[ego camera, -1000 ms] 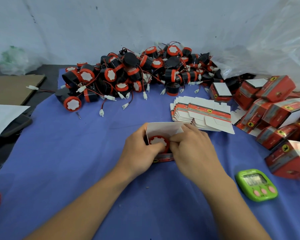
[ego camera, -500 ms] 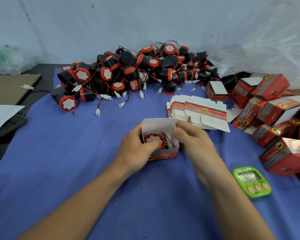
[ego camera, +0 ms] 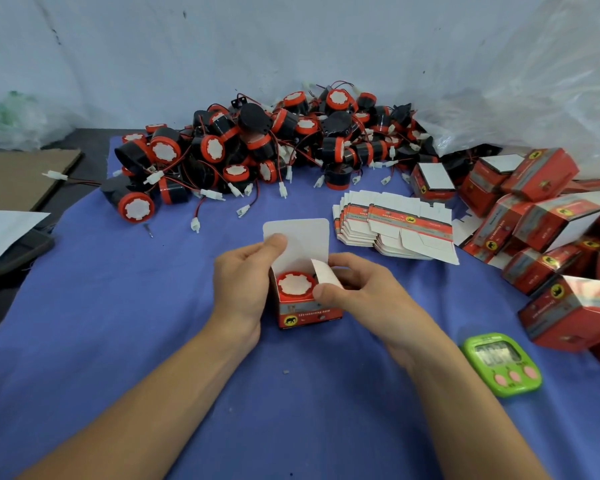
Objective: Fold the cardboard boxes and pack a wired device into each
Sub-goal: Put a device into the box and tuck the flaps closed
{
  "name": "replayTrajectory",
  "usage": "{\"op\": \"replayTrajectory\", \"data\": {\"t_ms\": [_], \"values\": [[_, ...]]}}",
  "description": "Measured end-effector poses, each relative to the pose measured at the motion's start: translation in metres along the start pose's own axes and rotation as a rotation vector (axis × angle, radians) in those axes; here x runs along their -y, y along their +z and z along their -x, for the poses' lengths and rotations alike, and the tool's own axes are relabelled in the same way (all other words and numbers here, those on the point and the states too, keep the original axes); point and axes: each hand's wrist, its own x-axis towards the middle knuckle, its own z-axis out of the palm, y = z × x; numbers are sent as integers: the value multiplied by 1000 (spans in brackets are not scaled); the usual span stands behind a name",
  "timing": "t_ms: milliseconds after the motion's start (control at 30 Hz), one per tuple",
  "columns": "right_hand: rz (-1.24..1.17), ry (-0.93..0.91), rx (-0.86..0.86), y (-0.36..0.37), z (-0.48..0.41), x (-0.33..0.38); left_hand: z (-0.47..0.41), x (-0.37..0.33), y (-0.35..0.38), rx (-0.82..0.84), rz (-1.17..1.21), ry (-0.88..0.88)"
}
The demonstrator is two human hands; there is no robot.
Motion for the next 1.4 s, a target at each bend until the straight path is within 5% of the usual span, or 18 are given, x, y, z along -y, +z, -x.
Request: {"op": "replayTrajectory", "data": {"t_ms": [167,400,600,833,1067,1400], "values": [[35,20,15,7,-6,1,5,8,4,73,-192,146],[67,6,88,6,-12,4,-3,5,-1,333,-311,77],[20,-41,129,-3,-2,3,-7,7,-2,405,-409,281],[11,-41,56,1,-8,3,-4,10,-2,339,-392,146],[20,22,11,-1,-12,3,-10,7,-17,576,38,-29],[103,-13,-2,-3,-15,0,-15,5,-19,629,-171,19]]}}
